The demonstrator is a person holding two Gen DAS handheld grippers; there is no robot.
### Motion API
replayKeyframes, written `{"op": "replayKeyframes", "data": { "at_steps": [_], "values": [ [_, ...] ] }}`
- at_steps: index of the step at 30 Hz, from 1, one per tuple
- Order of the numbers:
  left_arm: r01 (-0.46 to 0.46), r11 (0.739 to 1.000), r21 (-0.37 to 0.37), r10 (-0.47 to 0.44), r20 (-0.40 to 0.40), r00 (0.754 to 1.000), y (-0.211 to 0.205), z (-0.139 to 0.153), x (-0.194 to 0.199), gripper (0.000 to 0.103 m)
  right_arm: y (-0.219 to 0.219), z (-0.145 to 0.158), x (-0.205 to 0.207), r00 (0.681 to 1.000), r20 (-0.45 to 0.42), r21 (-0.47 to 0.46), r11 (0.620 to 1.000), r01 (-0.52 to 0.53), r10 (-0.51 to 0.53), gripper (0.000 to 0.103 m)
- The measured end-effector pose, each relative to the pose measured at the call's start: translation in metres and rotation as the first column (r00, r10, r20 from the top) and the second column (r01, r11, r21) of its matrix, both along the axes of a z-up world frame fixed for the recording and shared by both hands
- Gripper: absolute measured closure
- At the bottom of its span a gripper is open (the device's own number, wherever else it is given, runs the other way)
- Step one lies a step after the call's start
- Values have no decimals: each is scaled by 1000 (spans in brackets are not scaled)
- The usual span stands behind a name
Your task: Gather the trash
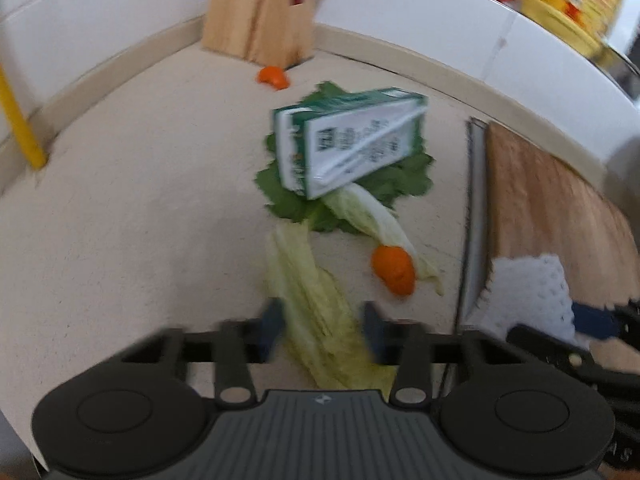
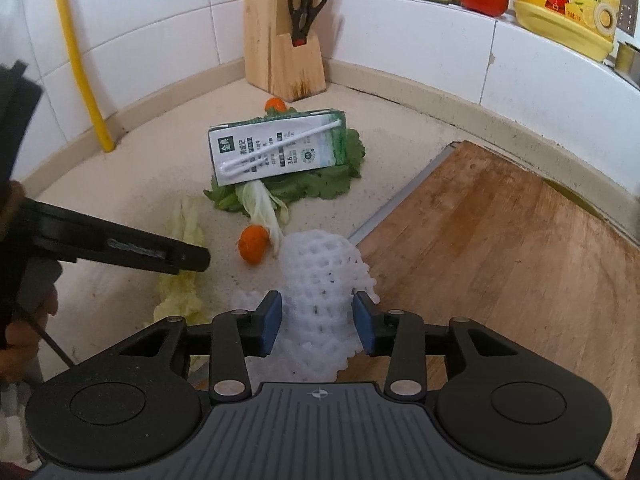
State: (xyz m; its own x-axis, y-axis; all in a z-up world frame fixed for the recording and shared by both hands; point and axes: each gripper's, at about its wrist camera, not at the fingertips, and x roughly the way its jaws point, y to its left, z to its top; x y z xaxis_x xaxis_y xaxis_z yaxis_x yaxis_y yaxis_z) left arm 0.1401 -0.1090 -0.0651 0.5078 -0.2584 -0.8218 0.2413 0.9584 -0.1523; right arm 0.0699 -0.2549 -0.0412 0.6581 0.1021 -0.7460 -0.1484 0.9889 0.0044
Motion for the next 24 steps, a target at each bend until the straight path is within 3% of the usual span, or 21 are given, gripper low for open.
{"op": "replayKeyframes", "data": {
  "at_steps": [2,6,12,24],
  "values": [
    [45,999,-13,-45,-12,999,-1,0,-5,95,-1,-1,-2,1000,2,-1,1000,6,-6,65],
    [62,997,-42,-63,-30,998,11,2,-13,97,-4,4,-7,1000,-2,17,1000,25,-25,75],
    [47,994,-98,-49,-17,999,35,13,-29,99,-4,20,-16,1000,16,100,995,22,-24,76],
    [-75,985,-157,83,42,996,99,35,-48,102,48,41,-8,994,52,101,989,-105,100,77]
  ]
}}
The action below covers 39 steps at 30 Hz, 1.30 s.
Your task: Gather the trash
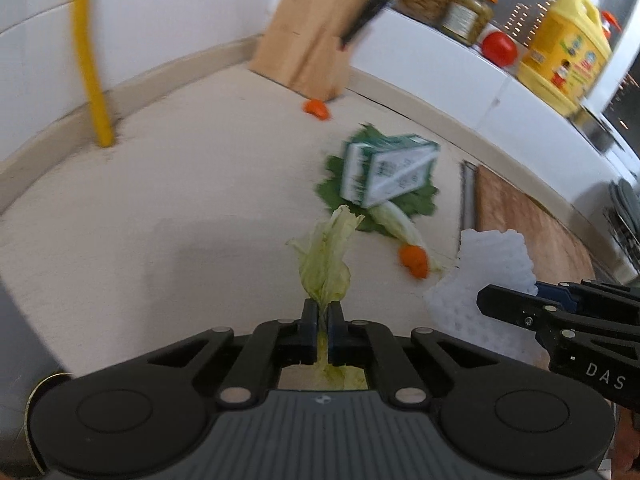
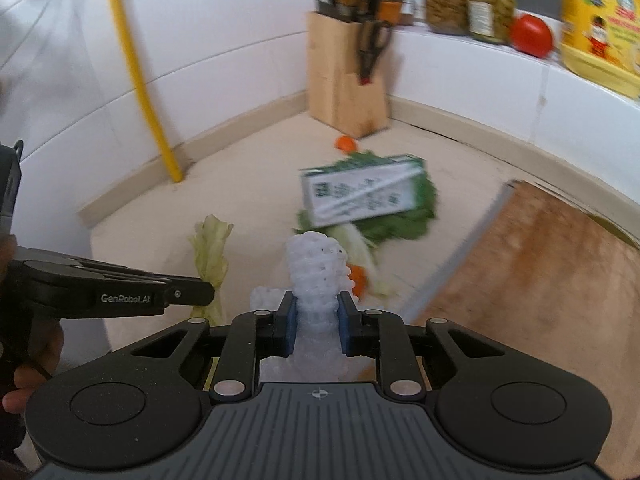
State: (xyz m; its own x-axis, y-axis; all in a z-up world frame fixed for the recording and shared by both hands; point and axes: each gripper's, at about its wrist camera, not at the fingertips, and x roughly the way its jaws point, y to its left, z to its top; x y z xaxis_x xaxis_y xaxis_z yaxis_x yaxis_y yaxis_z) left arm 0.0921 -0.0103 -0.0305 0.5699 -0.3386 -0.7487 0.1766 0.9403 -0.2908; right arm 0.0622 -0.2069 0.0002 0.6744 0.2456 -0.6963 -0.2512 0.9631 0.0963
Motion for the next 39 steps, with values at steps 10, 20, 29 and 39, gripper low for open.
{"op": "replayKeyframes", "data": {
  "at_steps": [10,20,29,39],
  "values": [
    [-131,991,-14,131,5,991,62,-2,-11,103,60,-4,13,992,-3,-12,992,-125,125,77],
    [-227,956,-184,189,-205,960,81,-38,-3,71,77,-9,20,991,-20,-44,990,-136,135,76],
    [-216,976,5,215,-116,970,31,-38,14,69,62,-17,37,986,-23,-20,986,-168,168,76],
    [-221,974,51,224,-73,972,30,-29,9,101,41,-21,47,981,-29,26,981,-192,192,76]
  ]
}}
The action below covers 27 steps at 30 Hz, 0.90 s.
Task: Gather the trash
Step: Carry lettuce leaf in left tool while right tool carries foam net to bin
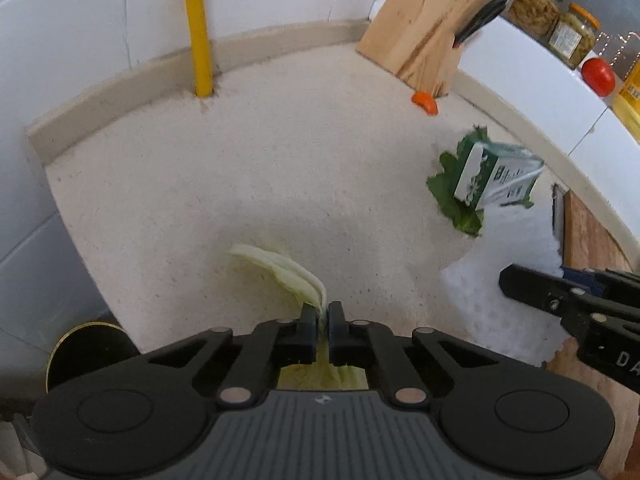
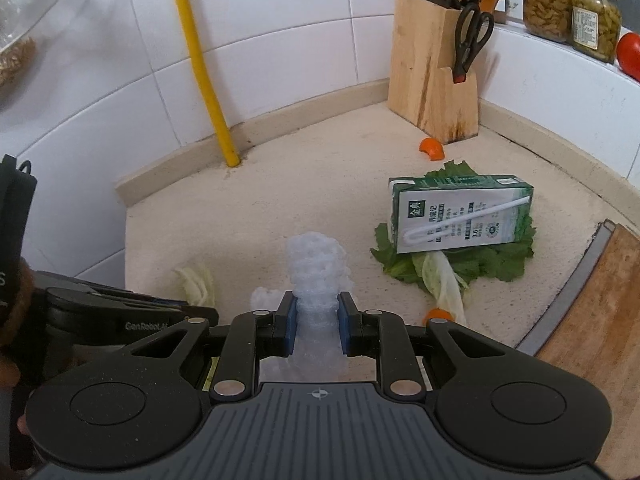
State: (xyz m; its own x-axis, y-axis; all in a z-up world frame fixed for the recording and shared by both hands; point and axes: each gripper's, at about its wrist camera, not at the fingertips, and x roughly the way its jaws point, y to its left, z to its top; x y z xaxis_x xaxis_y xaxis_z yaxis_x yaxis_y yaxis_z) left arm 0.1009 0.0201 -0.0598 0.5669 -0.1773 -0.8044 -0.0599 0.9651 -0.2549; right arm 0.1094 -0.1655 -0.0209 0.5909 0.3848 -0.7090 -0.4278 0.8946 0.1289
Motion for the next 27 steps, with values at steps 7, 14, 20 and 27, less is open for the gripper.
{"op": "replayKeyframes", "data": {
  "at_steps": [7,14,20,27],
  "values": [
    [-39,999,-19,40,59,997,24,20,-16,101,13,7,-7,999,20,15,999,-40,40,76],
    [-96,995,-28,98,81,992,55,25,-38,102,44,10,-16,995,31,11,996,-91,91,77],
    [-171,985,-19,172,101,980,91,30,-64,102,83,11,-27,984,35,23,984,-175,174,77],
    [-285,958,-2,284,101,954,139,27,-99,102,138,7,-40,957,30,38,956,-289,288,77]
  ]
}}
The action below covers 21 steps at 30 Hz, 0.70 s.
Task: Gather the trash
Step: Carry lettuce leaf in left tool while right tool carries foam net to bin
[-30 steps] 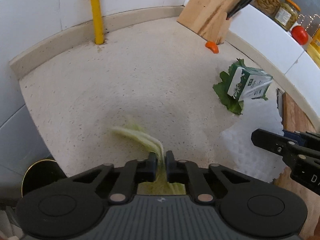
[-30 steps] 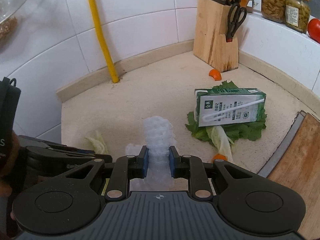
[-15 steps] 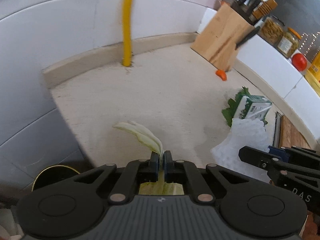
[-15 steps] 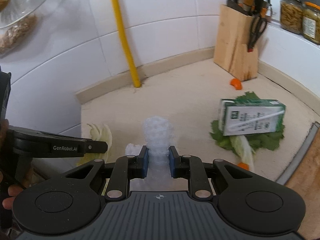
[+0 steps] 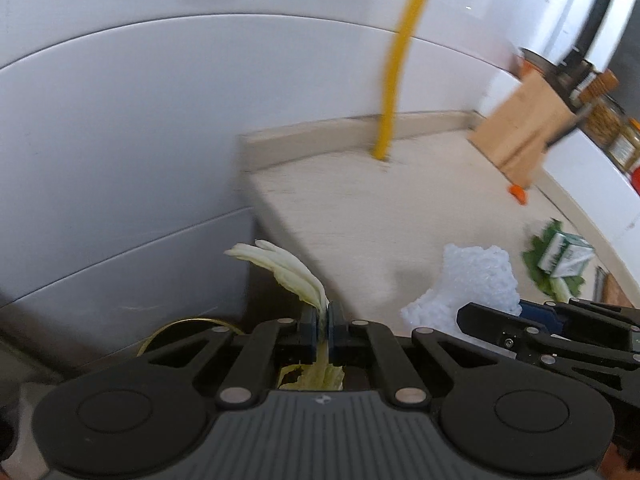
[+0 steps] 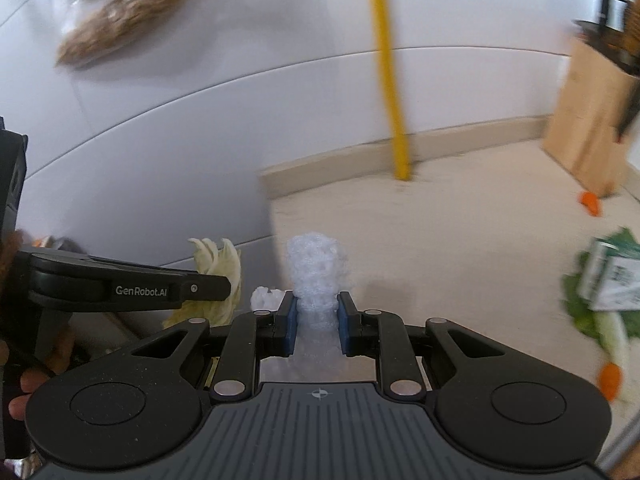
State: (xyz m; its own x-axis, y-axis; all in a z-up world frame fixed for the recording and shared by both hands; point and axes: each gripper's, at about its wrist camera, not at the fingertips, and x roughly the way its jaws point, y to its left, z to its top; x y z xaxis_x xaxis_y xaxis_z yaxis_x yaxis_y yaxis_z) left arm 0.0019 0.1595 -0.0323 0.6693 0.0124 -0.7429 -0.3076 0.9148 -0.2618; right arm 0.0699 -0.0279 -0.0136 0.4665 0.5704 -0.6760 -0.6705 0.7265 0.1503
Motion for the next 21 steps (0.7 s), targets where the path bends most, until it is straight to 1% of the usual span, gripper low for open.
{"op": "replayKeyframes", "data": {
  "at_steps": [5,10,15,21],
  "values": [
    [-62,998,13,62,-22,998,28,-10,-17,102,35,-9,-8,997,-22,-3,998,-70,70,77],
    [-111,994,11,111,-75,991,54,-32,-25,101,68,-27,-10,992,-61,-19,994,-112,111,77],
    [-141,990,10,142,-125,982,73,-55,-21,101,100,-49,-7,983,-107,-47,987,-156,151,77],
    [-169,986,-3,166,-183,969,97,-82,-10,101,137,-80,6,973,-163,-91,979,-182,166,76]
  ]
}}
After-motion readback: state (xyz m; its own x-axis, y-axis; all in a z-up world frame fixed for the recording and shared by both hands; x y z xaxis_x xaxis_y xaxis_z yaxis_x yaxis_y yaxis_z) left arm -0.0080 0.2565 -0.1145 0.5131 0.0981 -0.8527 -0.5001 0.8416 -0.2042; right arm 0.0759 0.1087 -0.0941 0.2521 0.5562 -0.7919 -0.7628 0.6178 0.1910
